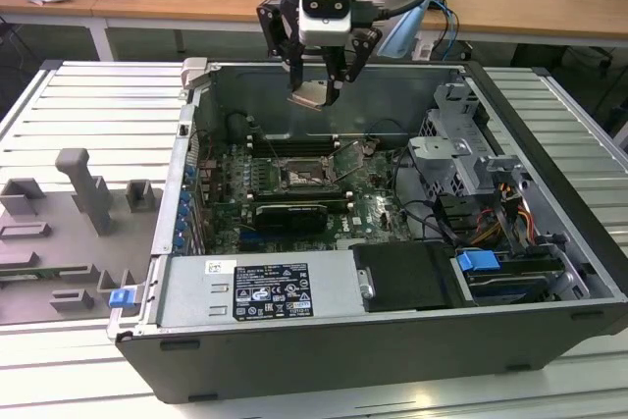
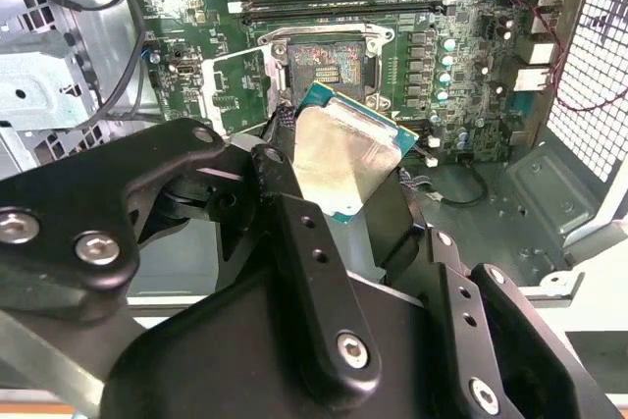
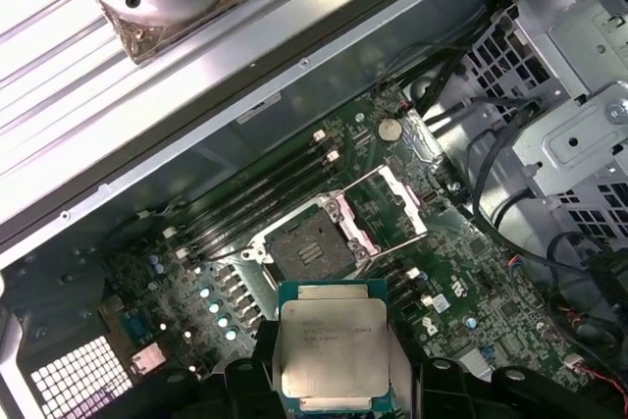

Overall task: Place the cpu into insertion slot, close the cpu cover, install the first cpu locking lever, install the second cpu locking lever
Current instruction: 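Place the cpu into insertion slot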

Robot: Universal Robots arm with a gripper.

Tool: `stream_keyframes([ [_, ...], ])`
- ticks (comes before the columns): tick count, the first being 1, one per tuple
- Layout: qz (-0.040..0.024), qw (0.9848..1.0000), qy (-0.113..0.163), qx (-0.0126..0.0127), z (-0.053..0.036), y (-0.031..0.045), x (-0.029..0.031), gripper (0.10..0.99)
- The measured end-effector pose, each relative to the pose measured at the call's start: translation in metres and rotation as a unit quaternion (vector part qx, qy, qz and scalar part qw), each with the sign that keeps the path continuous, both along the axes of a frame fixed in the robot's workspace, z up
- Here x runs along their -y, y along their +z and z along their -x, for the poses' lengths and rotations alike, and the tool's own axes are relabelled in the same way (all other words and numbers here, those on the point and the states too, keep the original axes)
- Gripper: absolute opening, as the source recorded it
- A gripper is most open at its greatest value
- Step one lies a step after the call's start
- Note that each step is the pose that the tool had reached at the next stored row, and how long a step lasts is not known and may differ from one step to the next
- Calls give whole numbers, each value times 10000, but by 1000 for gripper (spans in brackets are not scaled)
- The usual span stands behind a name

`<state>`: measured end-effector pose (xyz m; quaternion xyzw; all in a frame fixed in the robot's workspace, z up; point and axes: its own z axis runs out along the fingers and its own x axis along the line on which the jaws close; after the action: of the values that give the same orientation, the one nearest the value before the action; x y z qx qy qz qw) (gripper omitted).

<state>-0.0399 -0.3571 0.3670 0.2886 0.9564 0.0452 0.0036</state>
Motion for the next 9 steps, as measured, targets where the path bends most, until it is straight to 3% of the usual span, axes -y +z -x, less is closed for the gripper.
stream_keyframes([
  [9,0,9996,-280,0,0,-1,0,525],
])
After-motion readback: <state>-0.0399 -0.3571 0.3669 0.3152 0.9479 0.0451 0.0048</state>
